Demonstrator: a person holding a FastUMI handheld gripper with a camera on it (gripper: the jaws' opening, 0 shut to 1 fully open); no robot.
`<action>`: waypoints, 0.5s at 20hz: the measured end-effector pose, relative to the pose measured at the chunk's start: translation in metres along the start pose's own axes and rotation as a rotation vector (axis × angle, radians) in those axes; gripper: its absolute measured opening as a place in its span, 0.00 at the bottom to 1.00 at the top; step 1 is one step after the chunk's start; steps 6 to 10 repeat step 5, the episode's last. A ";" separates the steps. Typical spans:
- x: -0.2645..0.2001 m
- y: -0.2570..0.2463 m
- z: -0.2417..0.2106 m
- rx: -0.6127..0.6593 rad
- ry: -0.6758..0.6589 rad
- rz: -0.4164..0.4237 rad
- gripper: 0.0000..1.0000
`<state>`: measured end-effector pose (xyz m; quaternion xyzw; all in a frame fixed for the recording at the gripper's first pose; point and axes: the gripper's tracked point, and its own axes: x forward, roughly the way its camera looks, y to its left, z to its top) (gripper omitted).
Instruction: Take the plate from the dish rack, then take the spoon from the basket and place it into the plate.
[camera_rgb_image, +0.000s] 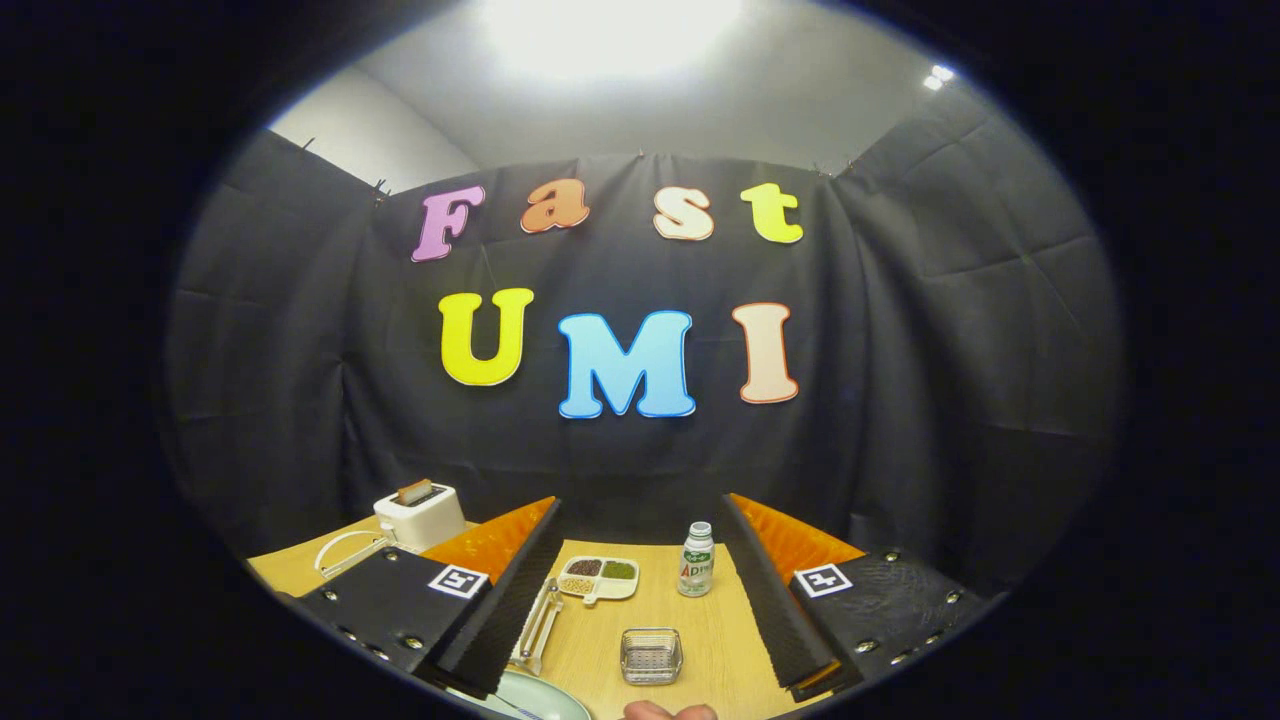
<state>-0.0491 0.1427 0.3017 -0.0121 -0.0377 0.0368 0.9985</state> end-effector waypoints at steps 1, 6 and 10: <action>-0.003 -0.001 0.000 0.003 -0.002 0.003 0.96; -0.002 -0.018 -0.007 0.015 -0.010 0.011 0.96; -0.002 -0.018 -0.007 0.015 -0.010 0.011 0.96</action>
